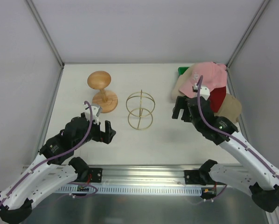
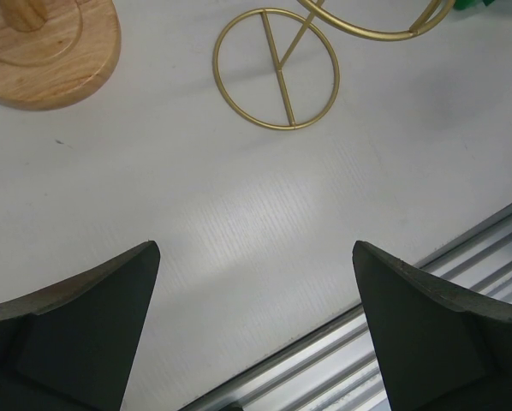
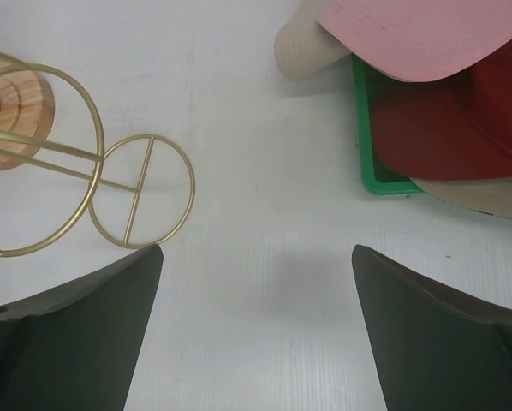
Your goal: Stack the hats
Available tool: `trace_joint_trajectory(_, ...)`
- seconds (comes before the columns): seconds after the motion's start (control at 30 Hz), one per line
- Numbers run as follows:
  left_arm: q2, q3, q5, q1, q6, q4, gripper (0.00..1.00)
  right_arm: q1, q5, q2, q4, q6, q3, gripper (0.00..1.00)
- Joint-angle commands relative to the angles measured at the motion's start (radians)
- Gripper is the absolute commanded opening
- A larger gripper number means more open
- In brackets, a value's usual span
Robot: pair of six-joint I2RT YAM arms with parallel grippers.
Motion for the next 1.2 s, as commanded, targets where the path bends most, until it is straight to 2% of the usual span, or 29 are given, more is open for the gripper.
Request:
trace_joint_trajectory(0.0, -0.005, 0.006, -0.023, -0.005, 0.006, 0.024, 0.99, -0.157, -0.216, 0.046, -0.017, -0.004, 0.108, 0.99)
trace_joint_trajectory(0.07, -0.005, 0.005, -0.021, -0.005, 0.008, 0.022, 0.99, -0.254, -0.346, 0.107, -0.043, -0.008, 0.164, 0.99)
trace_joint_trajectory(0.17, -0.012, 0.005, -0.024, -0.005, 0.008, 0.022, 0.99, -0.459, -0.401, 0.22, -0.117, -0.033, 0.328, 1.0)
trace_joint_trajectory(0.3, -0.019, 0.004, -0.027, -0.005, 0.008, 0.021, 0.99, -0.567, -0.363, 0.376, -0.212, -0.07, 0.615, 1.0)
trace_joint_trajectory(0.43, -0.023, 0.006, -0.027, -0.005, 0.008, 0.022, 0.99, -0.645, -0.274, 0.53, -0.304, -0.093, 0.817, 1.0)
trace_joint_trajectory(0.53, -0.026, 0.006, -0.049, -0.005, 0.005, 0.022, 0.99, -0.67, -0.203, 0.665, -0.371, -0.114, 0.981, 0.98)
trace_joint_trajectory(0.73, -0.04, 0.009, -0.096, -0.005, 0.005, 0.022, 0.99, -0.678, -0.109, 0.845, -0.418, -0.152, 1.179, 0.98)
trace_joint_trajectory(0.93, -0.057, 0.017, -0.122, -0.005, -0.014, 0.022, 0.99, -0.685, -0.073, 0.972, -0.434, -0.186, 1.261, 0.97)
trace_joint_trajectory(1.17, -0.04, 0.04, -0.13, -0.005, -0.02, 0.021, 0.99, -0.694, -0.04, 1.037, -0.438, -0.228, 1.29, 0.97)
